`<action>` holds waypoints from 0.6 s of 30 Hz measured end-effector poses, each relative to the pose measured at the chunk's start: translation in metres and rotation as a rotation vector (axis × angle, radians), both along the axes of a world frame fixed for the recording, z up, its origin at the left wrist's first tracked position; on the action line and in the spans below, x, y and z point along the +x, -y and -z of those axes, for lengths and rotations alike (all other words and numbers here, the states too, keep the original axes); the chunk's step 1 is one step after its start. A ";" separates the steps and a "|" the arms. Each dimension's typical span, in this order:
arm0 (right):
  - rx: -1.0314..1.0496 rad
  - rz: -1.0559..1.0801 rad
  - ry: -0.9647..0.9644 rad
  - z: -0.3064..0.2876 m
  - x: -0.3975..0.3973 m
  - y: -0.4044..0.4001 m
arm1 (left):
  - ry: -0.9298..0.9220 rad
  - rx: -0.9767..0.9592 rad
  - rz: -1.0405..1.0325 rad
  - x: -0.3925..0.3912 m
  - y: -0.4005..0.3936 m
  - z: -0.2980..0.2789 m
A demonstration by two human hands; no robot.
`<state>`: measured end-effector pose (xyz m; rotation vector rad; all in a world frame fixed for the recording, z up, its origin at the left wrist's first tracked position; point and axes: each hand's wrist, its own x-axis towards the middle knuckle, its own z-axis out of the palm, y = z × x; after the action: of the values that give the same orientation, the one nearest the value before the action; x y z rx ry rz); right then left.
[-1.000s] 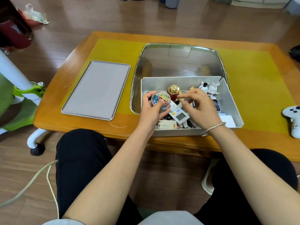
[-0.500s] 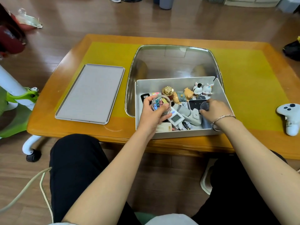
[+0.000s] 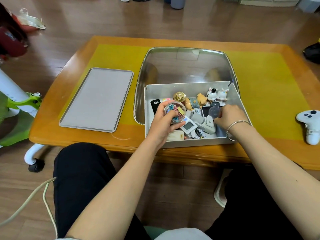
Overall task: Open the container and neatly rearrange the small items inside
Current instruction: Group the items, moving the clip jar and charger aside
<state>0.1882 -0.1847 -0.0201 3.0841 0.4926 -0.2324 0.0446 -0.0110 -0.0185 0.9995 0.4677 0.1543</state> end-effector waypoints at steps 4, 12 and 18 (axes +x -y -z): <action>0.034 0.004 -0.012 0.002 -0.002 0.002 | -0.001 0.038 -0.015 -0.001 0.001 0.000; 0.140 0.069 0.032 0.010 0.003 -0.004 | -0.030 0.044 -0.058 0.002 0.000 0.001; 0.238 0.057 0.048 0.012 0.008 0.000 | -0.022 -0.009 -0.062 0.003 -0.002 0.002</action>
<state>0.1966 -0.1849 -0.0321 3.3285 0.4634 -0.1066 0.0472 -0.0093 -0.0210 0.9791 0.5189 0.1966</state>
